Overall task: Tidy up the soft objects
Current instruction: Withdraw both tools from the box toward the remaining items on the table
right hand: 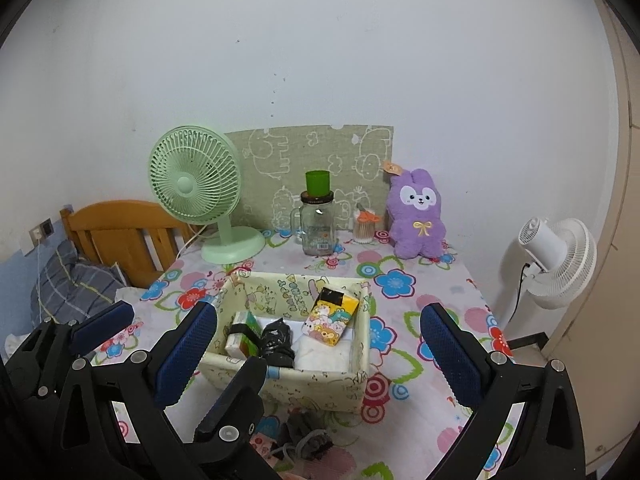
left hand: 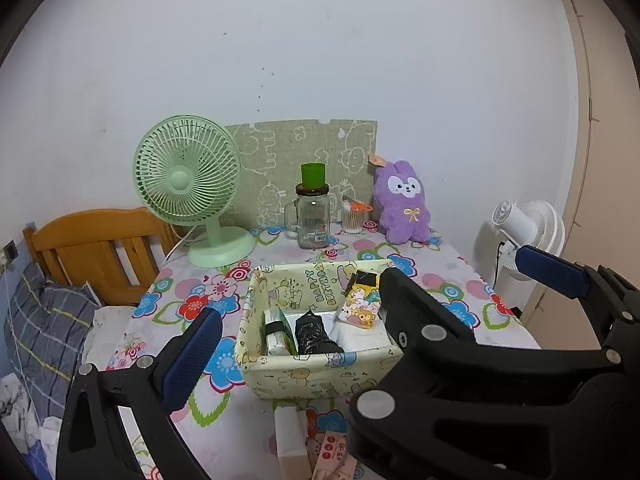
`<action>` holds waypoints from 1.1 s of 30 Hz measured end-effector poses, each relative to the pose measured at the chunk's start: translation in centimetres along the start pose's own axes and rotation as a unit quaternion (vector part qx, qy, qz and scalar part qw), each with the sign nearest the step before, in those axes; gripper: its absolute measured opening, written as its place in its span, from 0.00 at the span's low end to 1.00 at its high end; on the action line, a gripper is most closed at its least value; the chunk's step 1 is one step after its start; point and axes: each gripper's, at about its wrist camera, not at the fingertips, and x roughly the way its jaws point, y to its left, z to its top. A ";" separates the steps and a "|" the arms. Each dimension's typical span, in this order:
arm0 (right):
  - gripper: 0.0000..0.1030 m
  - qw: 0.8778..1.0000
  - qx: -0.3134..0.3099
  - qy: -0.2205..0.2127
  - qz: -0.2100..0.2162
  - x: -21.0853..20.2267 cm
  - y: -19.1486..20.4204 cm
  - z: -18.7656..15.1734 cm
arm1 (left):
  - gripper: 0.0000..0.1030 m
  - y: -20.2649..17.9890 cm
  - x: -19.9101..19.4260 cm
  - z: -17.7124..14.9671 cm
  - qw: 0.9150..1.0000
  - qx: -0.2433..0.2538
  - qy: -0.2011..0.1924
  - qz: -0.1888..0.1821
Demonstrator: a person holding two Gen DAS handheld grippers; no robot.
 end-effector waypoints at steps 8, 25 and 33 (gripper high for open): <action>0.99 1.000 0.000 0.001 0.001 -1.3 0.2 -1.0 | 1.00 -0.1 -1.2 -1.0 1.000 -0.004 -0.003 0.000; 0.97 1.000 0.008 0.000 -0.008 -3.7 0.3 -4.8 | 0.99 -0.7 -3.3 -4.7 1.000 -0.003 -0.012 -0.005; 0.97 1.000 0.013 0.007 -0.010 -4.0 0.4 -7.1 | 0.99 -0.8 -3.5 -6.6 1.000 0.003 -0.010 -0.009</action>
